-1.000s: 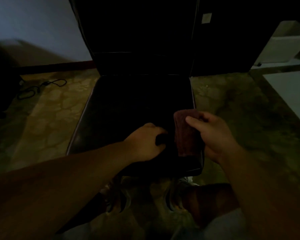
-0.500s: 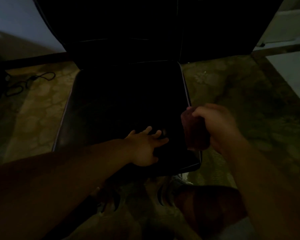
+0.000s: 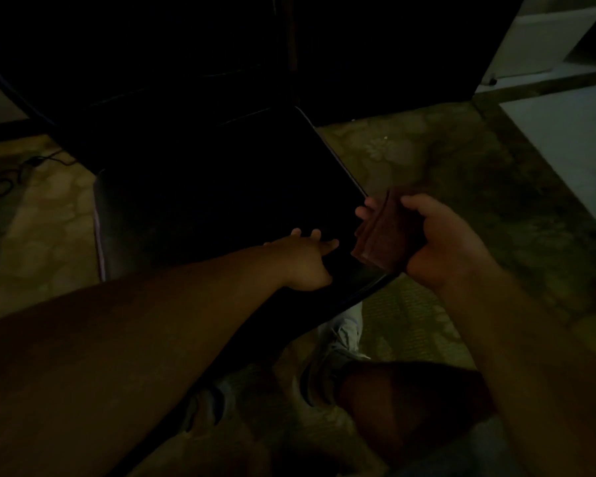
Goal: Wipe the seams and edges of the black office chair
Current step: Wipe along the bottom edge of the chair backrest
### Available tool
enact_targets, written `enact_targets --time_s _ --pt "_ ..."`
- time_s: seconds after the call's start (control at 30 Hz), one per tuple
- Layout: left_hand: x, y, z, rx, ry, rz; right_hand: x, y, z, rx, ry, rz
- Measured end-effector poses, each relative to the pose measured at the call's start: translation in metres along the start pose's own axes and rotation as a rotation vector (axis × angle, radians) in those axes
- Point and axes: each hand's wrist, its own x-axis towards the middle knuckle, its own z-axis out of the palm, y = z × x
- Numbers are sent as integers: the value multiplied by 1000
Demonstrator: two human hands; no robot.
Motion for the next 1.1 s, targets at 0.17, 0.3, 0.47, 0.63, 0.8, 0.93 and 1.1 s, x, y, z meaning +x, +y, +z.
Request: enact_targets --time_s 0.17,0.3,0.47,0.63,0.8,0.93,1.1 --pt "8 7 -4 13 22 -28 -2 -9 -7 44 -26 -46" --pt "14 12 -14 26 44 -18 -2 -12 -11 61 -30 -58" --pt "18 20 -22 97 56 -13 0 -20 -23 65 -70 -105" --pt "17 21 -25 97 58 9 10 -27 -33 46 26 -140" --pt "19 24 -28 182 86 6 28 -23 -42 -69 195 -18" --pt "16 28 -32 221 75 22 39 -21 -54 -158 308 11" --pt "19 31 -35 295 61 34 35 -27 -59 -157 283 11"
